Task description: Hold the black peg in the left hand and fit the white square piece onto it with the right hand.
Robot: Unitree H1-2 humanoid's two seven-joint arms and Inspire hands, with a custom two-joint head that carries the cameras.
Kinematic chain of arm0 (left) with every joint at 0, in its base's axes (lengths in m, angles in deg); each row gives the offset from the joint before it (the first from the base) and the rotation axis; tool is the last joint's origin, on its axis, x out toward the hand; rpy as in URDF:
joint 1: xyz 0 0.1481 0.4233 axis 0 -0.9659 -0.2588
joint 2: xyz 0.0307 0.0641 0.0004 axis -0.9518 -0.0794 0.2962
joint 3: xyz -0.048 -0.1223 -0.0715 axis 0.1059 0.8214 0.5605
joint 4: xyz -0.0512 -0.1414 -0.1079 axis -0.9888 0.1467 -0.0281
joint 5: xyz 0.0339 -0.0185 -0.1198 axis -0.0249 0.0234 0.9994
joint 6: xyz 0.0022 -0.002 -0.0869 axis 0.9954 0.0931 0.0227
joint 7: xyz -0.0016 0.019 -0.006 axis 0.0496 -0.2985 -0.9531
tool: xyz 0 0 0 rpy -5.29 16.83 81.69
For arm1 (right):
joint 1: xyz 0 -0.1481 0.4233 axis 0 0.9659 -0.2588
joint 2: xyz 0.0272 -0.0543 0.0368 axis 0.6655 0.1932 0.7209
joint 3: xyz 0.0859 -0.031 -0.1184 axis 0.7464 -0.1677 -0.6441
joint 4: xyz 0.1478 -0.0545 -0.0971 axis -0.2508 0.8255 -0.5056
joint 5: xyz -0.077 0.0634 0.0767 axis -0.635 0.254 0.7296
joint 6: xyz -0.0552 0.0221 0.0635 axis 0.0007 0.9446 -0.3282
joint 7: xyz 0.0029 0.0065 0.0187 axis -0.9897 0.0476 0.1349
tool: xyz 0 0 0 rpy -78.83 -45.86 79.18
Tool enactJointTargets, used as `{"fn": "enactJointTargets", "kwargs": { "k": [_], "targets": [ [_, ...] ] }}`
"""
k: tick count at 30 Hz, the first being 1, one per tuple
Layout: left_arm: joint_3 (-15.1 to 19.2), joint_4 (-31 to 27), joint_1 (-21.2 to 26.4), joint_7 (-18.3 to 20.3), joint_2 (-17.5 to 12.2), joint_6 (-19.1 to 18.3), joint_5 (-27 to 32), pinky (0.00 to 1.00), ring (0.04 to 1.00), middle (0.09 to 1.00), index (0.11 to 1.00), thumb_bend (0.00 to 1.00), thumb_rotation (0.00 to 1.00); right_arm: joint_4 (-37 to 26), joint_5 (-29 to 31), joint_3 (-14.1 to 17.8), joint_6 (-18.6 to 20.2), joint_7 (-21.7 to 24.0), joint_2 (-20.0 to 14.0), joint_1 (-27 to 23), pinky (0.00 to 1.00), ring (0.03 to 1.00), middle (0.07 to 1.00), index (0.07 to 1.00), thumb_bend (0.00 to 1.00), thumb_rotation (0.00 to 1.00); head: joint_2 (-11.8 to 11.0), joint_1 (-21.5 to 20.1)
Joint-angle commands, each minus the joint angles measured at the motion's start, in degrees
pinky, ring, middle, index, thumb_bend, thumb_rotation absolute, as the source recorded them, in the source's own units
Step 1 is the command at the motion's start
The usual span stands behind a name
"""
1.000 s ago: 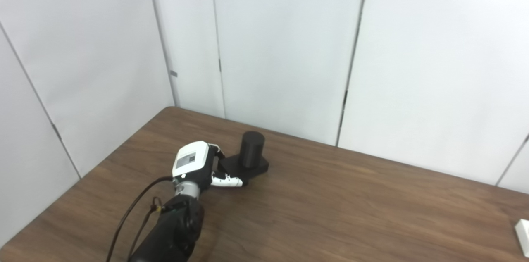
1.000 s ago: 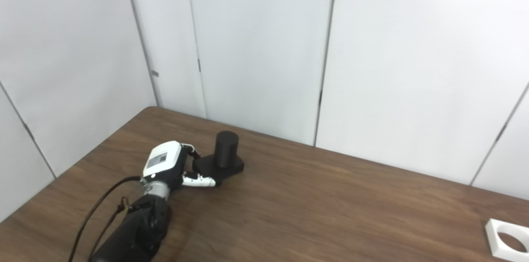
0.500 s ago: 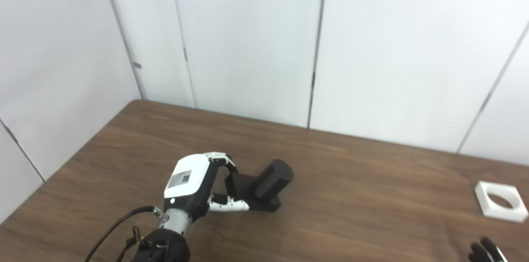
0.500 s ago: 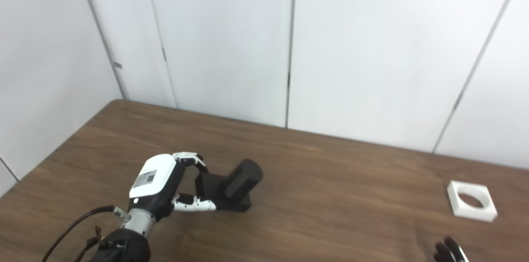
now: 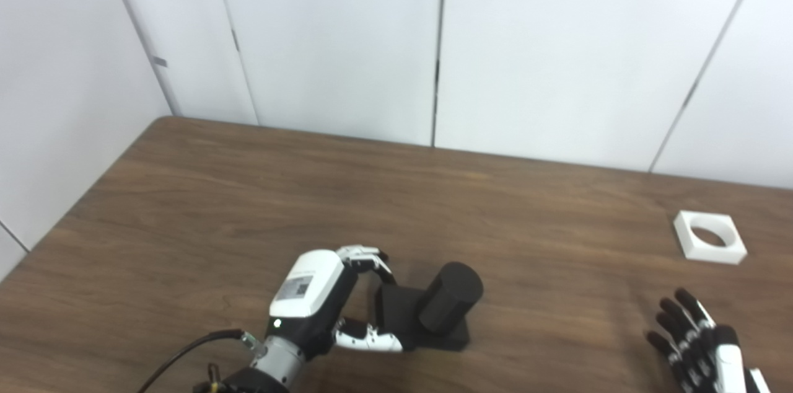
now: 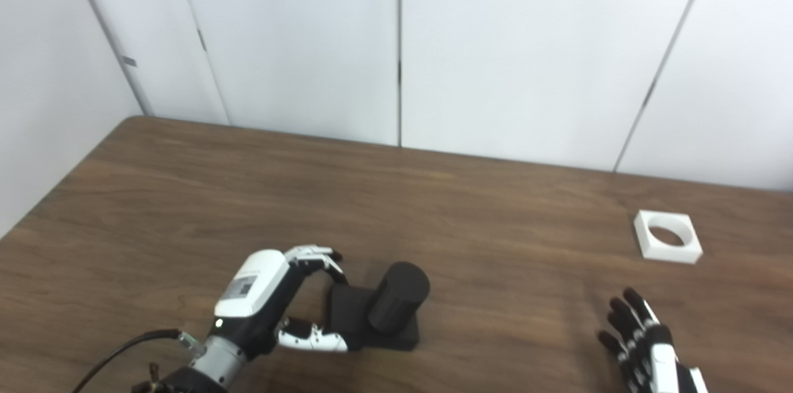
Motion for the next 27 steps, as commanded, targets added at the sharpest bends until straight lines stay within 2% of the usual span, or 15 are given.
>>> {"fn": "enactJointTargets", "kwargs": {
  "k": [1, 8, 12, 22, 27],
  "targets": [
    [-0.69, -0.16, -0.23, 0.35, 0.20, 2.51, 1.06, 0.70, 0.832, 0.791, 0.489, 0.50, 0.05, -2.07, 0.17, -0.63, 0.41, 0.22, 1.53, -0.29, 0.84, 0.911, 0.892, 0.910, 0.45, 1.00, 0.51, -0.51],
    [-3.59, 3.63, -3.48, 0.99, 0.64, 8.39, 3.91, 0.71, 0.842, 0.802, 0.489, 0.50, 0.05, -3.09, -0.50, -1.47, 1.12, -0.25, 1.75, -0.26, 0.82, 0.892, 0.874, 0.894, 0.46, 1.00, 1.87, -2.71],
    [-4.96, 6.53, -4.47, -0.01, 0.75, 11.36, 3.36, 0.71, 0.843, 0.800, 0.489, 0.50, 0.05, -3.41, -0.78, -1.72, 1.35, -0.46, 1.80, -0.38, 0.81, 0.886, 0.866, 0.884, 0.47, 1.00, 2.51, -3.54],
    [-6.51, 8.63, -4.31, 0.56, -0.18, 9.45, -5.64, 0.76, 0.862, 0.802, 0.490, 0.50, 0.05, -3.91, -1.31, -1.83, 2.13, -0.80, 1.43, -0.56, 0.81, 0.886, 0.865, 0.881, 0.49, 1.00, 3.34, -5.84],
    [-6.30, 8.06, -4.53, 1.42, -0.06, 8.65, -6.81, 0.79, 0.852, 0.791, 0.490, 0.50, 0.05, -4.09, -1.75, -1.84, 2.20, -0.91, 1.51, -0.35, 0.80, 0.883, 0.858, 0.874, 0.49, 1.00, 3.41, -8.52]
  ]
}}
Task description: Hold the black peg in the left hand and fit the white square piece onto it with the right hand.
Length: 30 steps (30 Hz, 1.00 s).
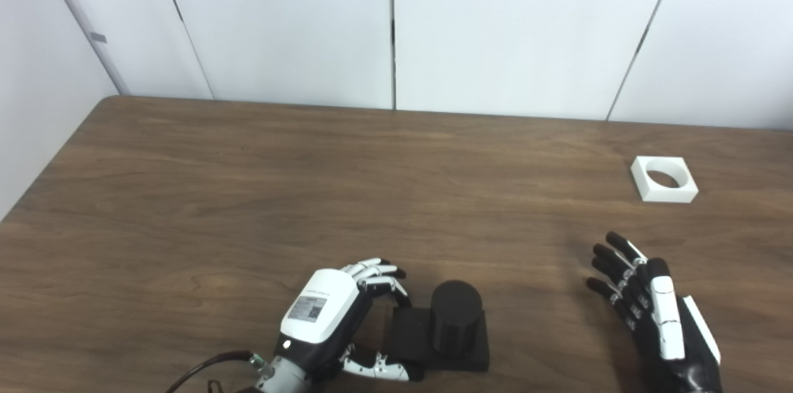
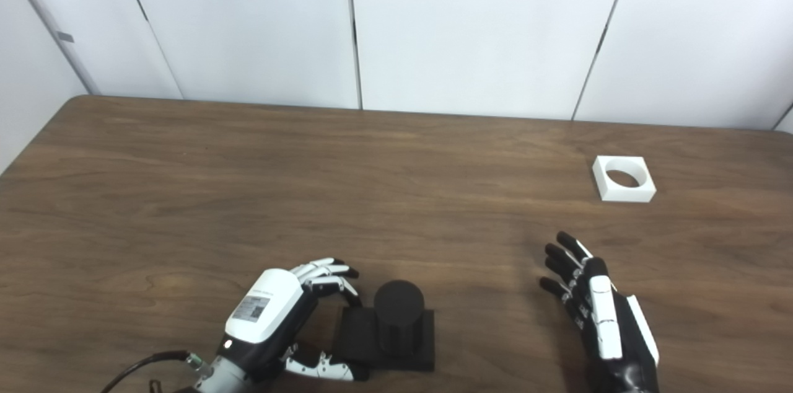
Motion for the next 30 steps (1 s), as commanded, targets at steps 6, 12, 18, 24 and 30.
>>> {"fn": "enactJointTargets", "kwargs": {
  "k": [6, 12, 18, 24, 30],
  "targets": [
    [-0.26, 1.77, -1.72, 4.97, -0.16, -2.62, 1.36, 0.77, 0.855, 0.797, 0.490, 0.50, 0.05, -4.27, -2.63, 0.61, 1.26, 0.08, -0.77, -1.58, 0.81, 0.879, 0.863, 0.861, 0.47, 0.96, 0.28, -2.68],
    [-0.07, 1.66, -1.59, 5.04, 0.74, -3.10, 1.41, 0.76, 0.852, 0.793, 0.490, 0.50, 0.05, -5.26, -11.13, 2.37, 3.69, 1.78, -9.17, -8.50, 0.81, 0.873, 0.868, 0.839, 0.54, 0.35, -0.04, -5.00],
    [0.21, 1.77, -1.54, 4.25, 0.64, -1.75, 2.27, 0.74, 0.842, 0.793, 0.489, 0.50, 0.05, -1.90, -19.12, 2.58, 7.36, 4.47, -18.53, -17.35, 0.80, 0.858, 0.870, 0.822, 0.74, 0.12, -0.10, -6.17],
    [0.33, 0.94, -1.68, 4.92, 0.62, -2.45, 1.81, 0.74, 0.843, 0.793, 0.489, 0.50, 0.05, 0.95, -29.22, 0.01, 9.37, 7.76, -25.87, -23.44, 0.86, 0.917, 0.913, 0.794, 0.83, 0.14, -0.41, -8.39],
    [0.46, 0.84, -1.78, 4.95, 0.20, -1.73, 2.50, 0.74, 0.839, 0.787, 0.489, 0.51, 0.05, 8.58, -34.14, -1.61, 9.51, 10.24, -29.45, -31.63, 0.93, 0.990, 0.946, 0.787, 0.90, 0.11, -0.66, -9.98]
  ]
}}
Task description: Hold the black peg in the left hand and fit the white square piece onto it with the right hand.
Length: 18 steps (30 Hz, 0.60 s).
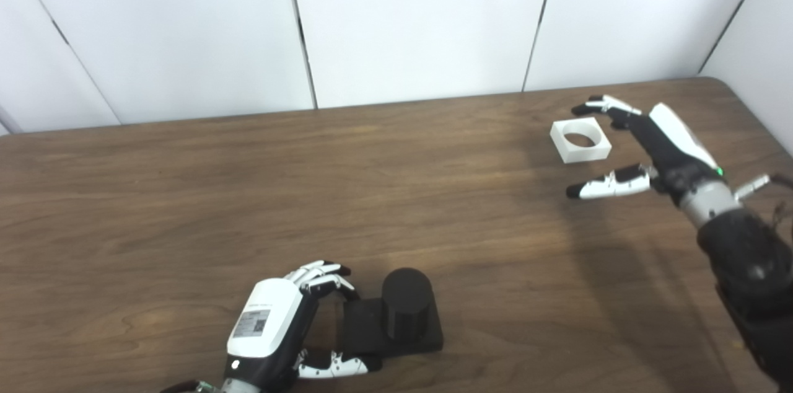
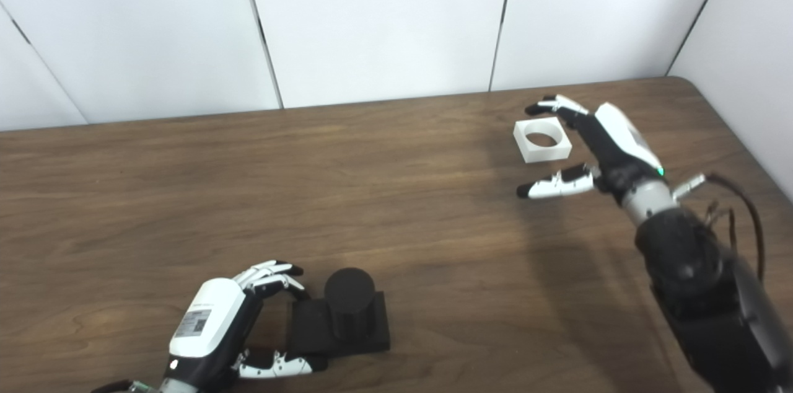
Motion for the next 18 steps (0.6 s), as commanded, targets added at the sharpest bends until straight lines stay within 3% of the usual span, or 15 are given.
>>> {"fn": "enactJointTargets", "kwargs": {
  "k": [1, 8, 18],
  "targets": [
    [-0.94, 1.24, -1.75, 4.30, -0.72, -1.36, 1.15, 0.74, 0.839, 0.789, 0.489, 0.50, 0.05, 1.61, -2.50, -0.27, -1.50, 0.36, -2.52, -5.07, 0.93, 0.996, 0.951, 0.787, 0.90, 0.11, -0.03, -0.07],
    [-0.76, 1.62, -1.61, 4.15, -1.05, -1.19, 1.28, 0.74, 0.832, 0.777, 0.489, 0.51, 0.05, 12.07, -10.21, -6.71, -3.21, 3.55, -6.21, -13.70, 0.98, 1.000, 0.974, 0.790, 0.92, 0.12, -0.25, -0.36],
    [-0.82, 1.99, -1.42, 4.08, -1.48, -1.10, 1.95, 0.73, 0.823, 0.767, 0.489, 0.51, 0.05, 23.69, -15.03, -11.85, -7.18, 6.21, -6.94, -21.60, 0.98, 1.000, 0.969, 0.795, 0.94, 0.12, -0.36, -0.62]
  ]
}}
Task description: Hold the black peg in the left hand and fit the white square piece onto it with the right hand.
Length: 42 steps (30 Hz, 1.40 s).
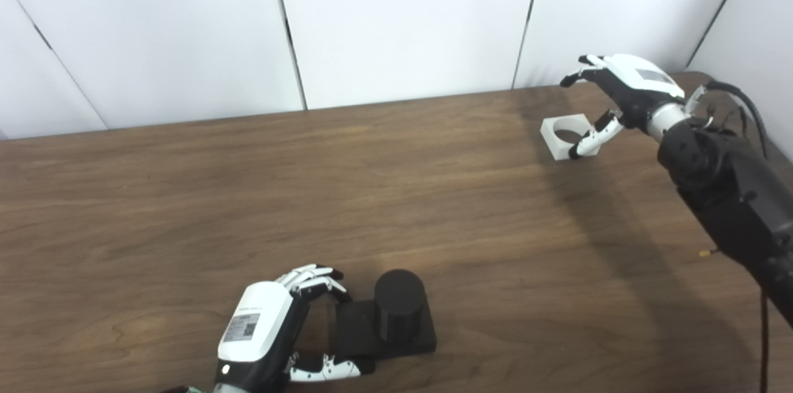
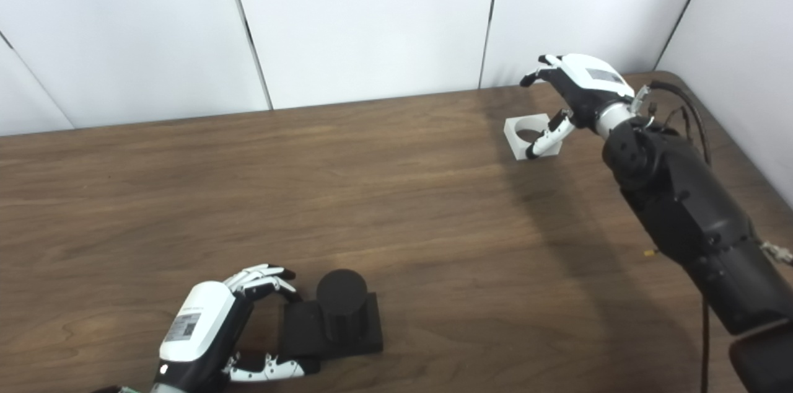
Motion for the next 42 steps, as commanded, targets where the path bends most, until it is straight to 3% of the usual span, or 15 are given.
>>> {"fn": "enactJointTargets", "kwargs": {
  "k": [1, 10, 19, 33, 42],
  "targets": [
    [-0.89, 2.15, -1.60, 3.88, -0.92, -1.22, 0.45, 0.73, 0.823, 0.766, 0.489, 0.51, 0.05, 1.24, -1.54, -0.45, -2.22, 0.73, -2.09, -4.82, 0.97, 1.000, 0.968, 0.796, 0.94, 0.12, 0.07, 0.12],
    [-0.89, 1.79, -1.62, 4.49, -1.05, -1.71, 0.62, 0.73, 0.824, 0.767, 0.489, 0.51, 0.05, 6.83, -4.56, -5.24, -2.59, 8.41, -3.18, -10.10, 0.98, 1.000, 0.973, 0.816, 0.97, 0.17, 0.30, 0.19],
    [-0.78, 1.39, -1.68, 4.66, -1.05, -1.72, 0.55, 0.73, 0.823, 0.764, 0.489, 0.51, 0.05, 12.23, -6.16, -7.71, -4.16, 10.22, -2.35, -13.24, 0.96, 1.000, 0.950, 0.809, 0.96, 0.17, 0.50, 0.19],
    [-0.83, 0.27, -1.93, 5.58, -0.64, -2.38, 0.08, 0.73, 0.821, 0.763, 0.488, 0.51, 0.05, 19.70, -8.61, -10.56, -6.14, 9.25, -0.58, -15.89, 0.91, 0.982, 0.927, 0.792, 0.94, 0.16, 0.88, 0.88],
    [-0.99, -0.02, -1.96, 5.83, -0.50, -2.87, -0.10, 0.74, 0.823, 0.765, 0.489, 0.51, 0.05, 22.01, -8.46, -10.46, -7.83, 7.00, -0.21, -15.34, 0.86, 0.967, 0.905, 0.750, 0.90, 0.16, 0.90, 1.28]
  ]
}}
